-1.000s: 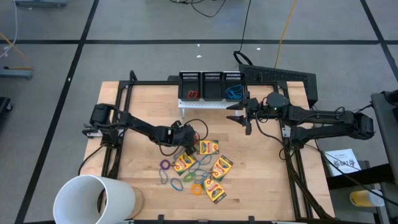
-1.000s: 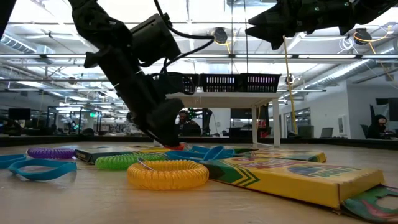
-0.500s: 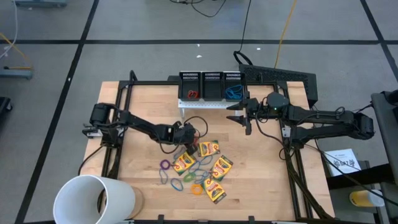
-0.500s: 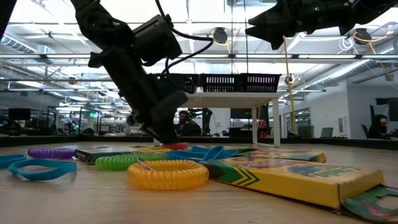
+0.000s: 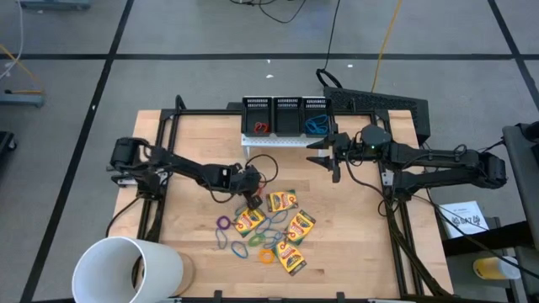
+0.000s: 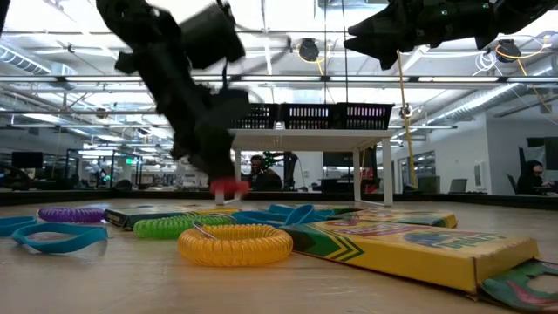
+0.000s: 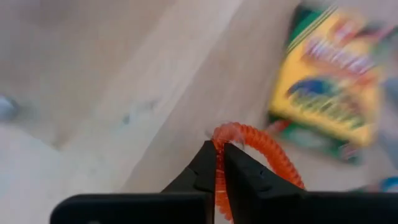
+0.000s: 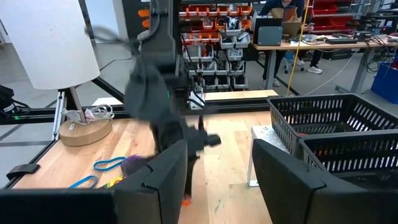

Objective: Pick & Place Office Desk Supplies
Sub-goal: Put the orange spring keychain into the left black bin on the shelf

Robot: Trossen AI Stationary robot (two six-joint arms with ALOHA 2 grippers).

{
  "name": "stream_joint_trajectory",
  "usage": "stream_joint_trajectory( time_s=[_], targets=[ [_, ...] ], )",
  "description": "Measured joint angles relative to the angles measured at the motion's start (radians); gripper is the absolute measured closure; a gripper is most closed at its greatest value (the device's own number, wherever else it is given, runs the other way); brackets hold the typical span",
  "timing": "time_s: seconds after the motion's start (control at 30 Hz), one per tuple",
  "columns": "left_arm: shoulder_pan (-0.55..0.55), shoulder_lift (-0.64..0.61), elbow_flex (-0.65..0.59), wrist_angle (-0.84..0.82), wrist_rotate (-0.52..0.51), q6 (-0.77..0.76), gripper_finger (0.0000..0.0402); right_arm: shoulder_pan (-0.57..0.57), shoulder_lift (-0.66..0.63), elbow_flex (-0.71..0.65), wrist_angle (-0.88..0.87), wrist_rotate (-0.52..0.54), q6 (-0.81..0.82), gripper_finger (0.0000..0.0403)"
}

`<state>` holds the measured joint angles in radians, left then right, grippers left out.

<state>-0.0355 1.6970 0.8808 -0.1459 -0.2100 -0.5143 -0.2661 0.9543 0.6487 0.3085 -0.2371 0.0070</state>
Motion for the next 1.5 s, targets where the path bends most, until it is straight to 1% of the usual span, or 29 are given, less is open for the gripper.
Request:
stream_joint_trajectory(
  time_s=[0.1,0.33,0.53,0.7,0.77,0.93,1.07,1.2,1.33,1.4,1.5],
  targets=[
    [0.000,-0.068,0.000,-0.006,-0.008,0.033,0.0392,0.000,0.000,0.000,-0.002,0.000,0.000,0.0232],
    [-0.024,-0.227,0.001,0.019,-0.023,0.118,0.0385,0.000,0.000,0.000,-0.016,0.000,0.000,0.0232],
    [-0.019,-0.352,0.002,0.041,-0.027,0.207,0.0392,0.000,0.000,0.000,-0.023,0.000,-0.017,0.0232],
    [0.017,-0.427,0.002,0.073,-0.118,0.257,0.0388,0.000,0.000,0.000,-0.022,0.000,-0.019,0.0232],
    [0.043,-0.431,0.002,0.104,-0.132,0.276,0.0392,0.000,0.000,0.000,-0.022,0.000,-0.019,0.0232],
    [0.137,-0.429,0.002,0.170,-0.132,0.318,0.0390,0.000,0.000,0.000,-0.022,0.000,-0.021,0.0232],
    [0.223,-0.422,0.002,0.192,-0.132,0.310,0.0391,0.000,0.000,0.000,-0.022,0.000,-0.020,0.0232],
    [0.298,-0.424,0.003,0.266,-0.132,0.303,0.0393,0.000,0.000,0.000,-0.021,0.000,-0.020,0.0232],
    [0.360,-0.398,0.002,0.326,-0.130,0.303,0.0387,0.000,0.000,0.000,-0.009,0.000,-0.019,0.0232],
    [0.386,-0.378,0.004,0.383,-0.128,0.303,0.0391,0.000,0.000,0.000,0.001,0.000,-0.019,0.0232],
    [0.419,-0.346,0.004,0.424,-0.129,0.304,0.0393,0.000,0.000,0.000,0.018,0.000,-0.019,0.0232]
  ],
)
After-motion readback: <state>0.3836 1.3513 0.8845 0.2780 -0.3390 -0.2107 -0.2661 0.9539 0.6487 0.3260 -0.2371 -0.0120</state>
